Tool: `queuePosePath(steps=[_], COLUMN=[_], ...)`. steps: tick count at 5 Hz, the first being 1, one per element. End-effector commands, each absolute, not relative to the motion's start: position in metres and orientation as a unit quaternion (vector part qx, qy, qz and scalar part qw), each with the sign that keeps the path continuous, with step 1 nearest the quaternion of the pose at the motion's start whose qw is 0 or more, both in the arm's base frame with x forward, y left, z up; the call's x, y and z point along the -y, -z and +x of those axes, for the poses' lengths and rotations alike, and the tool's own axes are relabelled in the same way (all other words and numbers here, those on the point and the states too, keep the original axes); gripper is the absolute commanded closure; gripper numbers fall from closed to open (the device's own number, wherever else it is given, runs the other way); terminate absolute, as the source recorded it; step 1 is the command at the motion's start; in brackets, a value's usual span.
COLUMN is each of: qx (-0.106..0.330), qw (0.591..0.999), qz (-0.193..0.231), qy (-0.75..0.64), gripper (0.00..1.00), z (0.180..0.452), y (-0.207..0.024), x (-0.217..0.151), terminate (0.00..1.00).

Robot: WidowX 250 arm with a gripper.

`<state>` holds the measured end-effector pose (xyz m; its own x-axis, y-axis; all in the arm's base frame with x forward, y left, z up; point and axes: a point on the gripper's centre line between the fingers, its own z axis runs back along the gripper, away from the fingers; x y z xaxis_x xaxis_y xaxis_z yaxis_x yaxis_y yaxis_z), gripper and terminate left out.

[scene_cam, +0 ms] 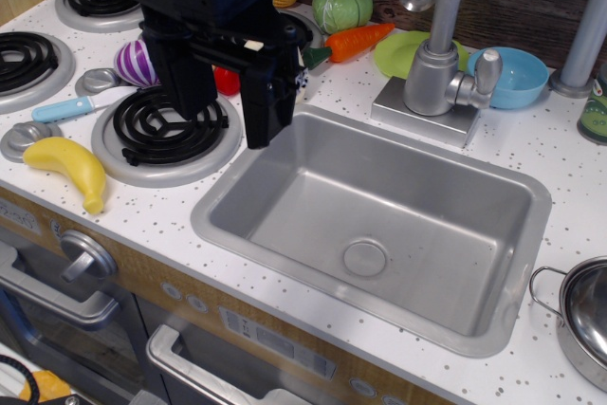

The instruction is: Put detergent in sink

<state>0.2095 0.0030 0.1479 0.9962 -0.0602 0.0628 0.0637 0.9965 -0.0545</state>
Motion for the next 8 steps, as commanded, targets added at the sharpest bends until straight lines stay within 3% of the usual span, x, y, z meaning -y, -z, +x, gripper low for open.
queuePosePath(steps=[1,2,4,8], qx=[0.031,0.032,0.054,0.202], qw=[0.999,0.996,0.972,0.890], qz=[-0.028,-0.043,-0.005,0.018], qy=[0.031,0.068,0.228,0.408], gripper=[0.00,0.00,0.00,0.00], z=[0.210,0.235,0.302,0.389], y=[-0.148,-0.153,-0.166,-0.153], x=[-0.003,-0.024,-0.071,-0.085], terminate=[0.00,0.00,0.00,0.00])
